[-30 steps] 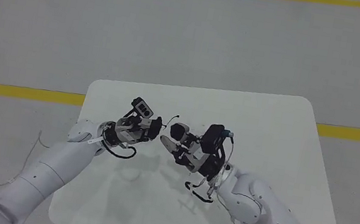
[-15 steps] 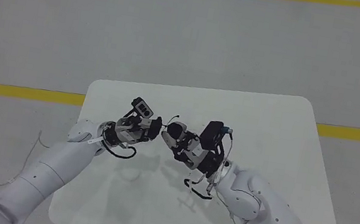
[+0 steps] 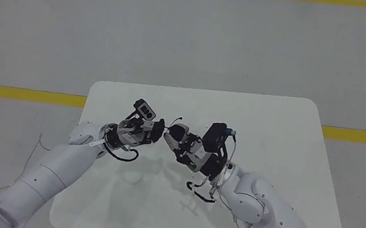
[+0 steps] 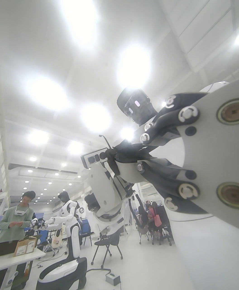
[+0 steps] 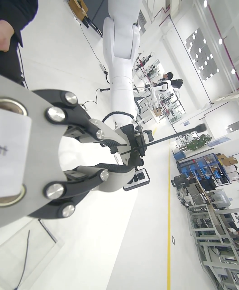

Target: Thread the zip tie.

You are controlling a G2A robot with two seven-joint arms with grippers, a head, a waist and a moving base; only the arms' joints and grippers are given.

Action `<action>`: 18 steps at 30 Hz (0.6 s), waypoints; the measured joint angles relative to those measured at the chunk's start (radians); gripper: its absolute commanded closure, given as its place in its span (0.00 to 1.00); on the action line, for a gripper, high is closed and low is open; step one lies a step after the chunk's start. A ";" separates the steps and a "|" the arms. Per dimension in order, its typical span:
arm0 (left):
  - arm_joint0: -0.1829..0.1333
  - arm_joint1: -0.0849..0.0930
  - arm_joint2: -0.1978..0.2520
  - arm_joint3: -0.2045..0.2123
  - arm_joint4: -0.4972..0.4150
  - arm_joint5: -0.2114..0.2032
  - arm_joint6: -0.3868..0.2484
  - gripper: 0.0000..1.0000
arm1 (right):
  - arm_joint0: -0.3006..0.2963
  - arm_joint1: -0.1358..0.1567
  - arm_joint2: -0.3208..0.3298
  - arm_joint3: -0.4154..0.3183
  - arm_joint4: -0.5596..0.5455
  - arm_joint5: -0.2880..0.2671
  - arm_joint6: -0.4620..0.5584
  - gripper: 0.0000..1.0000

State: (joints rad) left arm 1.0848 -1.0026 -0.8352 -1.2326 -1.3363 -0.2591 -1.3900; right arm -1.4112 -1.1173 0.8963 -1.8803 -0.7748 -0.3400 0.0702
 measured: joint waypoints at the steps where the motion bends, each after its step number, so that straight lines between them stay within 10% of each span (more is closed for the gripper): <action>1: 0.000 0.000 0.000 0.000 0.000 0.000 0.000 1.00 | 0.000 0.000 0.000 0.000 0.000 0.000 0.000 0.82; 18: 0.000 0.000 0.000 0.000 0.000 0.000 0.000 1.00 | 0.017 -0.013 -0.004 0.009 -0.004 0.000 0.012 0.84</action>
State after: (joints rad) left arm 1.0848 -1.0026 -0.8352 -1.2326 -1.3363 -0.2591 -1.3900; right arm -1.3941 -1.1298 0.8926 -1.8715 -0.7791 -0.3400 0.0821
